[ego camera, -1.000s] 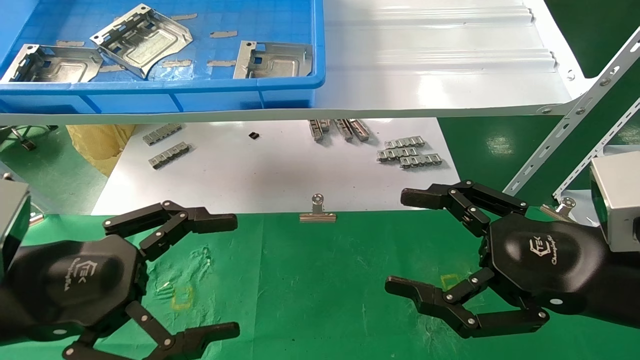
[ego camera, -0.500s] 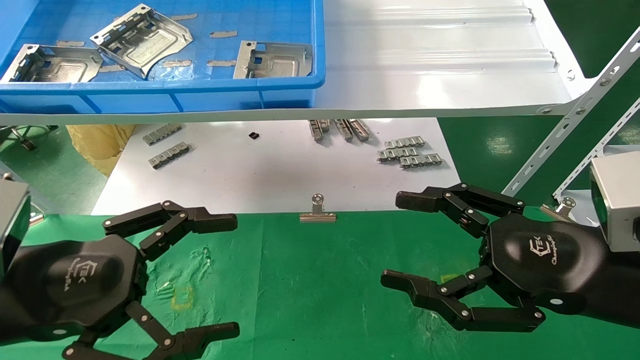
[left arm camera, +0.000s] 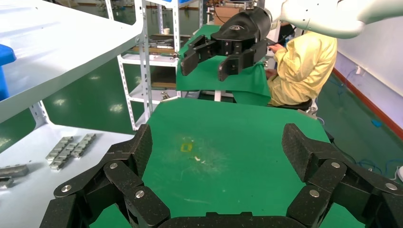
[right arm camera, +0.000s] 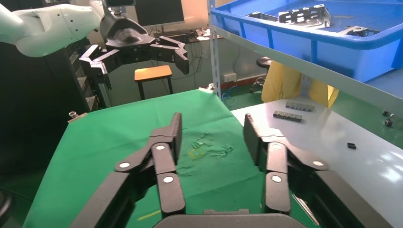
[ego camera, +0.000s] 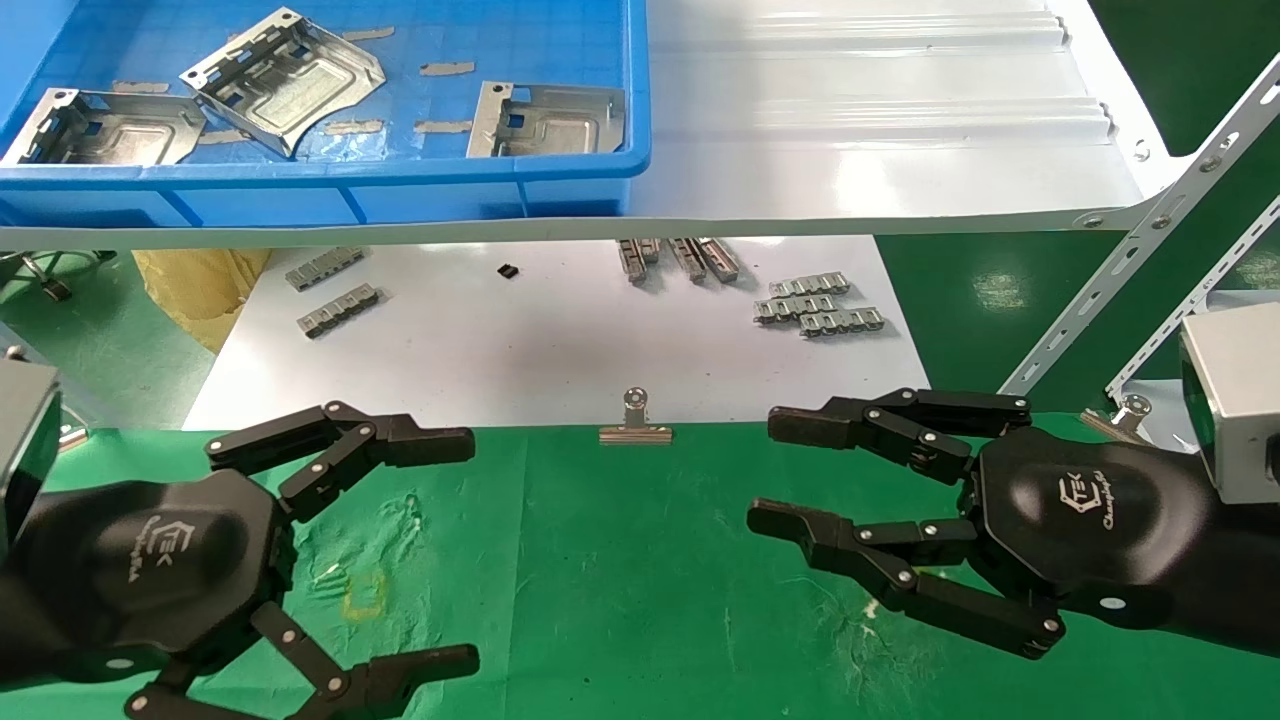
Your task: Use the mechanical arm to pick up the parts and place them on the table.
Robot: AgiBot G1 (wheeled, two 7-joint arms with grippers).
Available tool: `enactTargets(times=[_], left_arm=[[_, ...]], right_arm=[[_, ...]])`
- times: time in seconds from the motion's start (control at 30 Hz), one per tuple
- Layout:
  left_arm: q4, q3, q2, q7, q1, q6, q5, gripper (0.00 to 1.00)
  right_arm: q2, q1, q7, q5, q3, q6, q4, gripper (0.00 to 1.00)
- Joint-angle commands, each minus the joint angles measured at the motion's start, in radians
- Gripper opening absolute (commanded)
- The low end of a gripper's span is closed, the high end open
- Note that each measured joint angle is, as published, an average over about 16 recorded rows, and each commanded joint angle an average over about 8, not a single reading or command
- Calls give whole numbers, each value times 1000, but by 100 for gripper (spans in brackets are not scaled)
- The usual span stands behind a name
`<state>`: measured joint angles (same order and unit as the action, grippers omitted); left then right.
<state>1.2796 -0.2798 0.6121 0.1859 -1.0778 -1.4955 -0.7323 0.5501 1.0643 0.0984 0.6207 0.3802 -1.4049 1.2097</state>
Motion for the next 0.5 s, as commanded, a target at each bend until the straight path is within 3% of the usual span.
enactTargets(times=[0.03,0.5], left_arm=[[0,0,0,0,0,0,0,100],[0,0,0,0,0,0,0,100]], right_arm=[[0,0,0,0,0,0,0,0],[0,0,0,0,0,0,0,0]])
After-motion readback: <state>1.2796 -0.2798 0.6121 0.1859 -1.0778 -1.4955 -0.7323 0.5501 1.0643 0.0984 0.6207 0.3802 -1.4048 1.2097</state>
